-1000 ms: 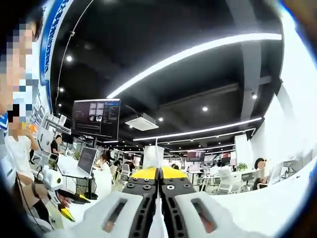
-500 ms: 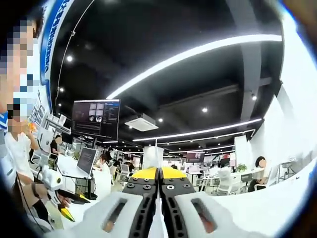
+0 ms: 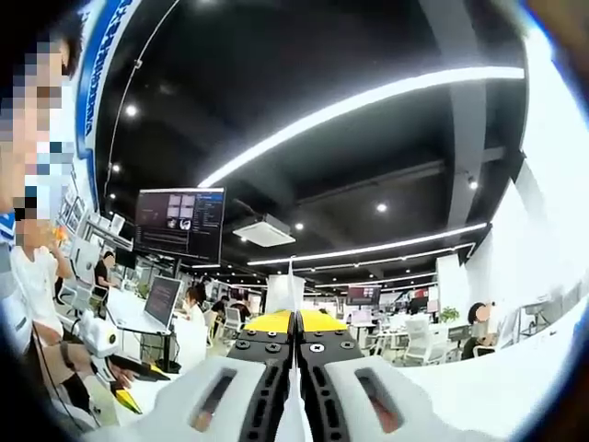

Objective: Organize the stack of printing papers by aligning and flattening the scattered papers on the table

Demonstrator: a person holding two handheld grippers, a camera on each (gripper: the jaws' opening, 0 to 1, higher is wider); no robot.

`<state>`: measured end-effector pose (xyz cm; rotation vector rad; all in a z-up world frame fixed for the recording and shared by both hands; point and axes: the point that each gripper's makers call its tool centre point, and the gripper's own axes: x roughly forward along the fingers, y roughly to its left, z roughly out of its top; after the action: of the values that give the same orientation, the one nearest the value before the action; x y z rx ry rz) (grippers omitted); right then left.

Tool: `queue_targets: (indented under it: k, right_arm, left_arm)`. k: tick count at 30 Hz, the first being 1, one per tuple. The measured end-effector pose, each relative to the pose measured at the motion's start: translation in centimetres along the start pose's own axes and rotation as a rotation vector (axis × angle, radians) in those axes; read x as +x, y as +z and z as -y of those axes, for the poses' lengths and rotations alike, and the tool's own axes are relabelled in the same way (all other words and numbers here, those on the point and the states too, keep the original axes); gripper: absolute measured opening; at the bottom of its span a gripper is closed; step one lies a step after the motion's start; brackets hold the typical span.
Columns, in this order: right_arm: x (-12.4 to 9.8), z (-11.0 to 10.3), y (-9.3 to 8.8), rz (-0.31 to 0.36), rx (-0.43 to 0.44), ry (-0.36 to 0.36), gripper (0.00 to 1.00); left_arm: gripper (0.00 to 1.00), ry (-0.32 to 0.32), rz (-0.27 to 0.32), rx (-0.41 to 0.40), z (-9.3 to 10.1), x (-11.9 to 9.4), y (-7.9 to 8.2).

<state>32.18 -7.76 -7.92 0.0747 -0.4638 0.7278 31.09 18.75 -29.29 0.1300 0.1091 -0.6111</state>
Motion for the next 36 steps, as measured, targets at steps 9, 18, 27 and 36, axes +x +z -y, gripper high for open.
queue_targets:
  k: [9, 18, 27, 36]
  right_arm:
    - [0.1, -0.9, 0.4, 0.006, -0.007, 0.019, 0.00]
    - [0.4, -1.8, 0.6, 0.011, -0.013, 0.038, 0.00]
    - [0.3, -2.2, 1.1, 0.022, -0.014, 0.050, 0.00]
    - [0.4, -3.2, 1.4, 0.029, 0.002, 0.083, 0.00]
  left_arm:
    - [0.97, -0.010, 0.009, 0.002, 0.3, 0.1, 0.2]
    - [0.97, -0.020, 0.021, -0.002, 0.4, 0.0, 0.5]
    - [0.97, -0.027, 0.020, -0.003, 0.6, 0.1, 0.5]
    - [0.97, -0.038, 0.029, 0.004, 1.0, 0.3, 0.9]
